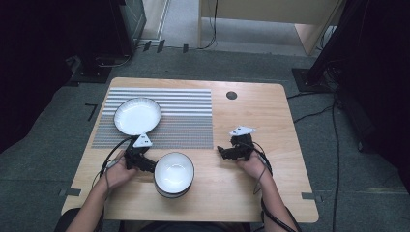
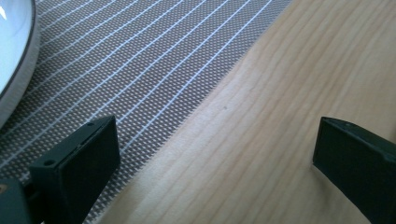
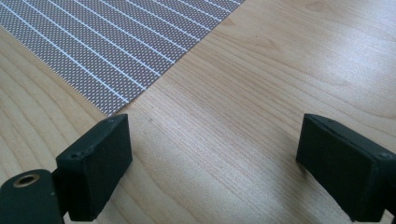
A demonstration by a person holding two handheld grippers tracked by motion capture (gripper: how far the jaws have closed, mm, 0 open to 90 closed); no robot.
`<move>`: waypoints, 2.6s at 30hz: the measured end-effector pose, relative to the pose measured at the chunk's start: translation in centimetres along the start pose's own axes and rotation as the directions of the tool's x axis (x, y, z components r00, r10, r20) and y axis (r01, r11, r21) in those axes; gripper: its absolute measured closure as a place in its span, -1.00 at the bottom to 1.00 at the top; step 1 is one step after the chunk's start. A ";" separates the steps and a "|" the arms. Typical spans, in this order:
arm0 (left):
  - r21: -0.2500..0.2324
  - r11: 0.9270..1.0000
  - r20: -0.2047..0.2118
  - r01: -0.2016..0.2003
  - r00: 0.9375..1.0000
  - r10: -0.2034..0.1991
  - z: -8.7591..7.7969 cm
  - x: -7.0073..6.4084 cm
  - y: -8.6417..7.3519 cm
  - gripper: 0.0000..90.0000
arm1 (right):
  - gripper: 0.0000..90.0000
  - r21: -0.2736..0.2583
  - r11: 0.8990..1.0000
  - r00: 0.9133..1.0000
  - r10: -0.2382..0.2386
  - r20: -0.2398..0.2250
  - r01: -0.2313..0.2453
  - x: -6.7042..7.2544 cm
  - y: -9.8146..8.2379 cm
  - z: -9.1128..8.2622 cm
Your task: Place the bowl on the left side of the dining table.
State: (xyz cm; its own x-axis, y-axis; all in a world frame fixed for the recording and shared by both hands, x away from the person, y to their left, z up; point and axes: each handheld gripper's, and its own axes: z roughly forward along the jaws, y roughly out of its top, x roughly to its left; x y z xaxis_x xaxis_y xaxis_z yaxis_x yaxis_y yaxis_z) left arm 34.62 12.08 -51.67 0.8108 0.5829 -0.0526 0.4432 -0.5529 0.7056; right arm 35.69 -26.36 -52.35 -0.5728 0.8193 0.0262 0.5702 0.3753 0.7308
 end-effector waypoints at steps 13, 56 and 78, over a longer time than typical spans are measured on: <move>0.020 0.999 0.025 0.027 0.999 -0.027 -0.3 0.0 0.7 -0.63 | -0.84 0.006 1.000 1.000 -0.013 -0.010 0.013 -0.1 0.1 0.1; 0.054 0.998 0.206 0.021 0.978 -0.032 0.7 1.7 4.8 -0.44 | -0.89 0.014 1.000 1.000 -0.018 -0.015 0.018 -0.1 0.2 0.3; 0.037 0.999 0.233 -0.017 0.972 0.008 -0.4 0.1 6.3 -0.27 | -0.90 0.014 1.000 1.000 -0.020 -0.020 0.020 -0.1 0.3 0.4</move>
State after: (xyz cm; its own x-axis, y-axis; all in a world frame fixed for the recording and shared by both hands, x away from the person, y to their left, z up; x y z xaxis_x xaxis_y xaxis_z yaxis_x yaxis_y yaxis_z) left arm 37.34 8.93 -46.94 0.8813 0.4233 -0.2099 0.4427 -0.5844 0.6801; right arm 36.12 -26.18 -52.40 -0.5960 0.8026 0.0253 0.5668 0.3982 0.7213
